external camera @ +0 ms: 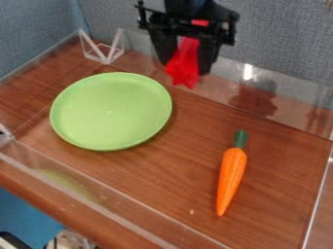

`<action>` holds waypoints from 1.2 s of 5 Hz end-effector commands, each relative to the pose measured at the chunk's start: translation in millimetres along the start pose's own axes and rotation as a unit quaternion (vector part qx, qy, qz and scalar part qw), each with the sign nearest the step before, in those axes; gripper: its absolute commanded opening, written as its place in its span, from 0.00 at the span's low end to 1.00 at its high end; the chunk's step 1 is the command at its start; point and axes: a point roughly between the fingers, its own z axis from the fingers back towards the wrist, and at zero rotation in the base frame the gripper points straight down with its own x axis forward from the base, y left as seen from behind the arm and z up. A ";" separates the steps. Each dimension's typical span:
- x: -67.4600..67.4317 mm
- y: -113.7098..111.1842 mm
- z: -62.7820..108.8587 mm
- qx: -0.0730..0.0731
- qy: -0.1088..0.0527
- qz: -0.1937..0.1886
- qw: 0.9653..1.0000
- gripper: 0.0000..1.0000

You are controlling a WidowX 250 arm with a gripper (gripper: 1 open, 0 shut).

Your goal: Put the red object on the green plate

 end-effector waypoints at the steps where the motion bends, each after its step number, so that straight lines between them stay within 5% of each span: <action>1: 8.0 -16.6 -8.8 -0.010 -0.017 -0.002 1.000 0.00; 2: 16.0 -38.8 -16.3 -0.008 -0.017 -0.017 1.000 0.00; 4: 23.4 23.8 24.8 0.018 -0.031 0.049 0.998 0.00; 6: 20.3 -14.3 13.9 0.010 -0.022 0.052 0.998 0.00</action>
